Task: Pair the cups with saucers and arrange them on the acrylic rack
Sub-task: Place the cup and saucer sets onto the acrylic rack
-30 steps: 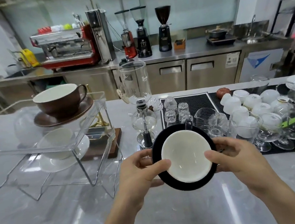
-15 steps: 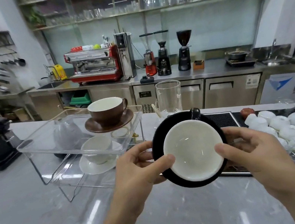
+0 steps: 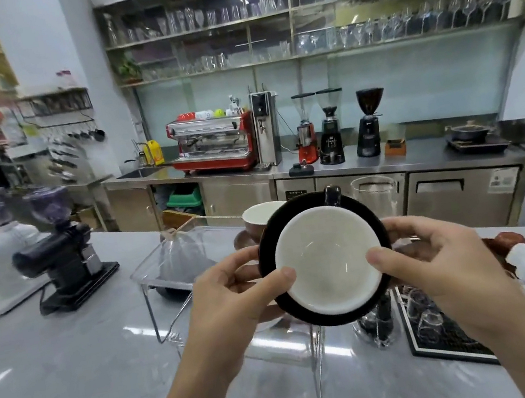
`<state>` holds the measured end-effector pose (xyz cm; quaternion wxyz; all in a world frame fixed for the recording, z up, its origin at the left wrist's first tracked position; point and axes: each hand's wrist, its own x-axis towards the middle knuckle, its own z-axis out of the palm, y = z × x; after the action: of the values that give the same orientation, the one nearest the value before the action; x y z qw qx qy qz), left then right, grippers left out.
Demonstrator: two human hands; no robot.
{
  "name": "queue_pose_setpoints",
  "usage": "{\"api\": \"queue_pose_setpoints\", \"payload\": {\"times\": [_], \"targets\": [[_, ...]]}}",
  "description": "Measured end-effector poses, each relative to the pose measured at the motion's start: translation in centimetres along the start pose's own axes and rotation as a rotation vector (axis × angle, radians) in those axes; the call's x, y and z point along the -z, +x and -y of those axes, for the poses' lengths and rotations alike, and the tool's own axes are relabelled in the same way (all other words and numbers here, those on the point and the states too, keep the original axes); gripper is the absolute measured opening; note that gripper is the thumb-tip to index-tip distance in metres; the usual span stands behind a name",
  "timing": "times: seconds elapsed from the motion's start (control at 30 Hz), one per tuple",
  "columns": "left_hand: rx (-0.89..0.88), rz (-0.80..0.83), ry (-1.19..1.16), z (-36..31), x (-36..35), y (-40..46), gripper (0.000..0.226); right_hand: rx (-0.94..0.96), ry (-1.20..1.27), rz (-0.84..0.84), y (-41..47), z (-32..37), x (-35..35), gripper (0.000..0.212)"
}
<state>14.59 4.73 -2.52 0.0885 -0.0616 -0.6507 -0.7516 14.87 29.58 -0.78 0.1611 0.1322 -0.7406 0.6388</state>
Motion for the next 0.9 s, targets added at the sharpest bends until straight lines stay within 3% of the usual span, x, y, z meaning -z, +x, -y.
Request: {"api": "queue_pose_setpoints", "payload": {"times": [0.17, 0.37, 0.53, 0.7, 0.9], "targets": [[-0.034, -0.015, 0.022, -1.8, 4.4, 1.4, 0.036, 0.008, -0.002, 0.07, 2.3, 1.5, -4.3, 0.038], [-0.054, -0.067, 0.025, -3.3, 8.6, 3.2, 0.048, -0.013, 0.054, 0.137, 5.3, 2.8, -9.1, 0.027], [-0.017, -0.111, 0.059, -4.0, 12.3, 5.1, 0.028, -0.103, 0.061, 0.141, 7.9, 2.9, -13.6, 0.024], [0.057, -0.138, 0.108, -4.4, 15.1, 7.5, 0.028, -0.137, -0.073, 0.203, 10.8, 2.8, -16.8, 0.014], [0.136, -0.187, 0.191, -4.8, 17.4, 10.1, 0.024, -0.206, -0.373, 0.314, 15.0, 3.3, -19.3, 0.032]]}}
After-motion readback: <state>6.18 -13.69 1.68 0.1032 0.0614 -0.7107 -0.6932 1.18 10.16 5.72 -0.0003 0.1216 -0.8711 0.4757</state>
